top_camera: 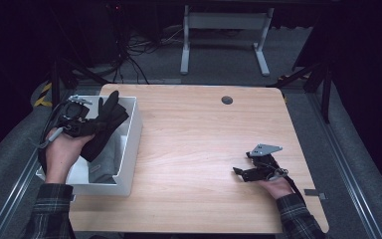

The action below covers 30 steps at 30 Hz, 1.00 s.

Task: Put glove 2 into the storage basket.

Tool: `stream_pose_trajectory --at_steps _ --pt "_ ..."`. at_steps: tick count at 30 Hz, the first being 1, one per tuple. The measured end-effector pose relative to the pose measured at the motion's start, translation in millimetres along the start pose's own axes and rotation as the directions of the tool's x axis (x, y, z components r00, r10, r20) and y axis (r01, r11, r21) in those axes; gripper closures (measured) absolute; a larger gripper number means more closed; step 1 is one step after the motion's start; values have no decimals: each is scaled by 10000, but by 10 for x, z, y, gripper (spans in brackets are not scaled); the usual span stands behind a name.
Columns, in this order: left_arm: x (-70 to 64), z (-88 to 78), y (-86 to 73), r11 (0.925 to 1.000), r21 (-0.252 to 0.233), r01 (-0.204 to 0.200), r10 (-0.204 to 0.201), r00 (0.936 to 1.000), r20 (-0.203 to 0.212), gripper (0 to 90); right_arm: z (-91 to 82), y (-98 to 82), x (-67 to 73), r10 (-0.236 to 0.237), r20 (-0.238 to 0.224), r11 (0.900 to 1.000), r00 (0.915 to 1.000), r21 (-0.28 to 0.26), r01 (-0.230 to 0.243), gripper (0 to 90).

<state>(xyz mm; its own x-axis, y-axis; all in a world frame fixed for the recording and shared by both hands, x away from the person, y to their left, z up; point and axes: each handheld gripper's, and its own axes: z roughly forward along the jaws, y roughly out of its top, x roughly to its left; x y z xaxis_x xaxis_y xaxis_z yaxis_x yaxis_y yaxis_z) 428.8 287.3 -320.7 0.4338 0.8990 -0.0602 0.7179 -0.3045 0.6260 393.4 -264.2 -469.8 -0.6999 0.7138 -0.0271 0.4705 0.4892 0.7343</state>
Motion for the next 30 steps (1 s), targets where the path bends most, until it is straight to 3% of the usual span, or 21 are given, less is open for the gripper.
stream_pose_trajectory --at_steps 4,14,17,24,30 --pt "114 171 -156 9982 332 509 -506 9987 -75 684 0 0 0 13 7 10000 10000 2 -13 171" --pt "230 469 -331 9897 878 1127 -1136 9935 52 636 1 0 -1 8 26 10000 10000 -5 -8 171" --pt "237 515 -352 9892 926 1140 -1143 9934 -26 568 1 0 -1 9 26 10000 10000 -8 -9 171" --pt "230 548 -339 9909 994 904 -873 9955 -359 302 0 0 0 25 18 10000 10000 3 -25 171" --pt "233 483 -298 9945 723 760 -729 9963 -452 232 0 0 1 27 16 10000 10000 4 -27 170"
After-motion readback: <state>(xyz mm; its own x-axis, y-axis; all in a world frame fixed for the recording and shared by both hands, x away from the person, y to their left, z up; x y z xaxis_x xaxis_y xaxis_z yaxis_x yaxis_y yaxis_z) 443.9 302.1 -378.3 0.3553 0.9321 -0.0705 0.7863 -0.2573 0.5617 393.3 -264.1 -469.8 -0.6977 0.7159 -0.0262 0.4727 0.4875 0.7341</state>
